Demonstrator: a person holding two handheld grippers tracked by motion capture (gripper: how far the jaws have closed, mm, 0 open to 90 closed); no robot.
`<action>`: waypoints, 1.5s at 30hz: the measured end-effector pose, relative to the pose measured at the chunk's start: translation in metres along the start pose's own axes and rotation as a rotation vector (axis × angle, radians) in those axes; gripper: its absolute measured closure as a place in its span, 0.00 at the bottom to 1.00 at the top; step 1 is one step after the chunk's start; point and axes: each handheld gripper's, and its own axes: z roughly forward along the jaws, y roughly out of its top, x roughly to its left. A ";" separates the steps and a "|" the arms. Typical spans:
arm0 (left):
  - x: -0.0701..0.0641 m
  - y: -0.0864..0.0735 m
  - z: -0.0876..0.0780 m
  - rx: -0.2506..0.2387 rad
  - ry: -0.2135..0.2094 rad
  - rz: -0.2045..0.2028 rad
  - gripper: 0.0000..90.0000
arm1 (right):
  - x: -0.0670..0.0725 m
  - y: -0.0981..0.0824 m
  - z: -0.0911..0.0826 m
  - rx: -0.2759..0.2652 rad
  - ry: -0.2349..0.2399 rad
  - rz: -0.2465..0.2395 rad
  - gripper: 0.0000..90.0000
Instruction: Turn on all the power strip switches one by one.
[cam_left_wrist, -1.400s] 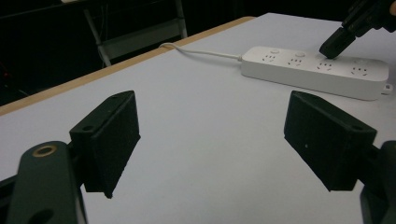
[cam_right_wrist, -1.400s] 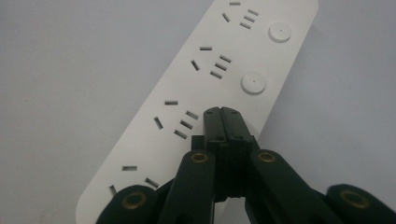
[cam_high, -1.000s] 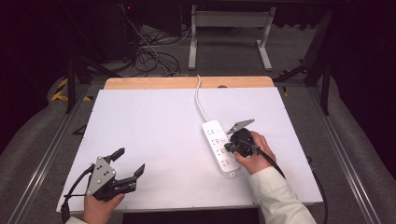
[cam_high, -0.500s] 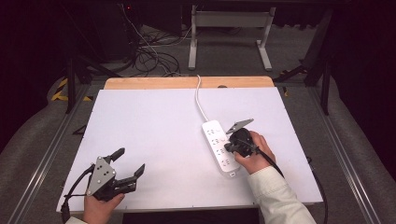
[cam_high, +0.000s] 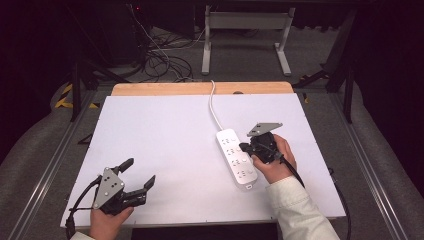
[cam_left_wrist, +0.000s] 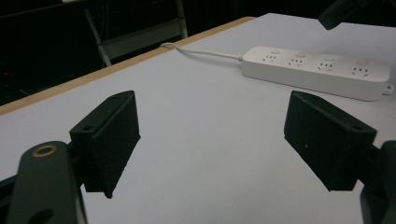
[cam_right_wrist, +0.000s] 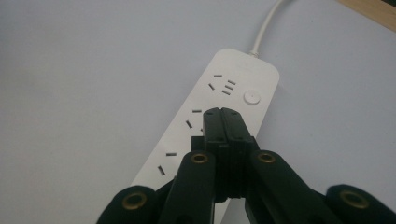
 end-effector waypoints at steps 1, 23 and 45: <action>0.000 0.000 0.000 0.001 -0.001 -0.002 0.21 | -0.001 0.001 0.001 -0.001 0.000 0.002 1.00; 0.000 0.000 0.000 0.000 -0.002 -0.004 0.21 | -0.012 0.002 0.042 0.079 -0.008 0.009 1.00; 0.001 0.000 -0.001 0.000 -0.001 0.001 0.21 | -0.013 -0.001 0.049 0.110 -0.018 0.007 1.00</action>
